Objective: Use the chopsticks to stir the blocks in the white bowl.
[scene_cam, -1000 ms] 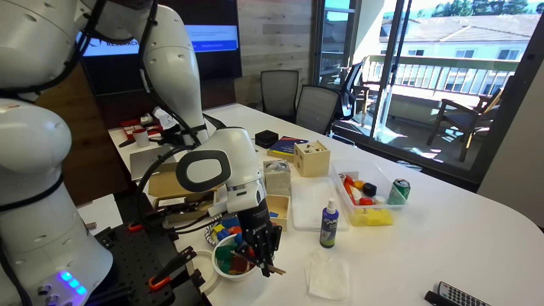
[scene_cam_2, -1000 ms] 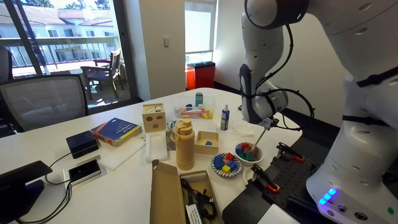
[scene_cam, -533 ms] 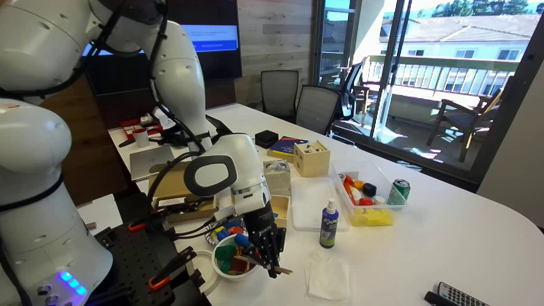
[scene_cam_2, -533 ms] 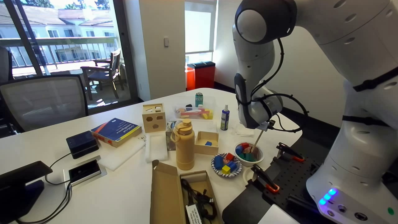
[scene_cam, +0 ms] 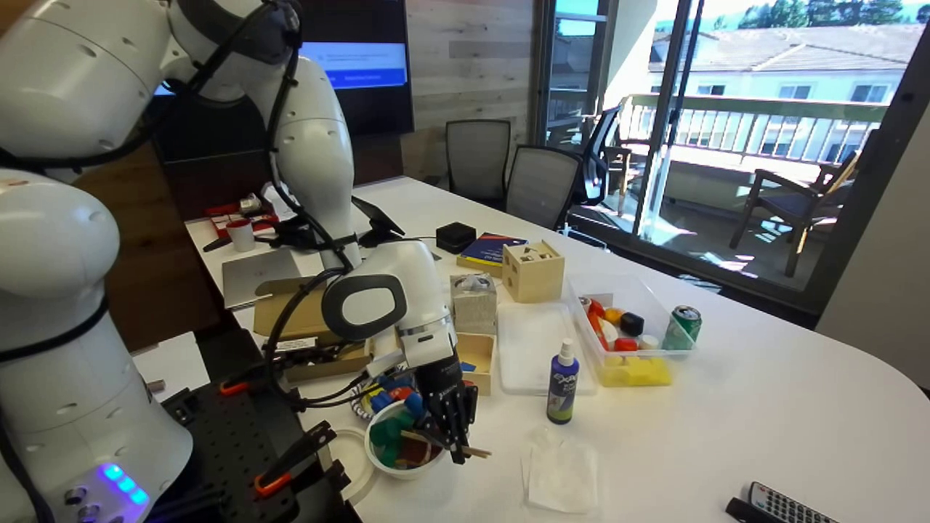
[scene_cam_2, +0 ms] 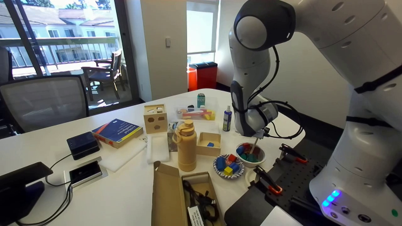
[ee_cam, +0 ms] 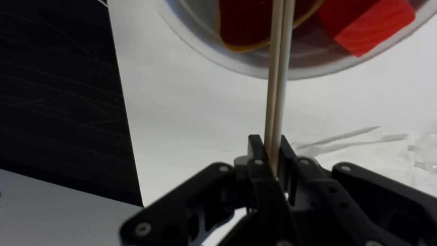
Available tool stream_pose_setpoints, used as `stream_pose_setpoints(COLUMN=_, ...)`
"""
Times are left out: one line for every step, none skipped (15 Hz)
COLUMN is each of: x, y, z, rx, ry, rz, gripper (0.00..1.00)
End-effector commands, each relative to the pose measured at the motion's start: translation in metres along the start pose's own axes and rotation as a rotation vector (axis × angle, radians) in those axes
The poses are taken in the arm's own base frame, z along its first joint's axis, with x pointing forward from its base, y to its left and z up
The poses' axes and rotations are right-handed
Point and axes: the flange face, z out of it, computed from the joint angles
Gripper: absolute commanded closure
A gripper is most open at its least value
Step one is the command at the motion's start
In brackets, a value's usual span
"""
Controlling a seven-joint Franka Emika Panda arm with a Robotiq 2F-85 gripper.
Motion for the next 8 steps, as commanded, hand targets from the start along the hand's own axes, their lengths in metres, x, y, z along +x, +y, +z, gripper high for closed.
stream_pose_setpoints(x=0.000, y=0.000, z=-0.011, rx=0.047, ry=-0.015, rz=-0.004, gripper=0.97)
stream_pose_setpoints(x=0.003, y=0.001, z=-0.012, rx=0.054, ry=0.000, rz=0.008, gripper=0.97)
stream_pose_setpoints(x=0.007, y=0.003, z=-0.014, rx=0.062, ry=0.018, rz=0.022, gripper=0.97)
stream_pose_setpoints(x=0.011, y=0.005, z=-0.014, rx=0.068, ry=0.038, rz=0.032, gripper=0.97)
stream_pose_setpoints(x=0.016, y=0.007, z=-0.014, rx=0.073, ry=0.065, rz=0.046, gripper=0.97)
stream_pose_setpoints(x=0.020, y=0.009, z=-0.013, rx=0.070, ry=0.086, rz=0.053, gripper=0.97)
stream_pose_setpoints(x=0.024, y=0.010, z=-0.012, rx=0.069, ry=0.104, rz=0.061, gripper=0.97)
stream_pose_setpoints(x=0.028, y=0.011, z=-0.008, rx=0.053, ry=0.126, rz=0.062, gripper=0.97)
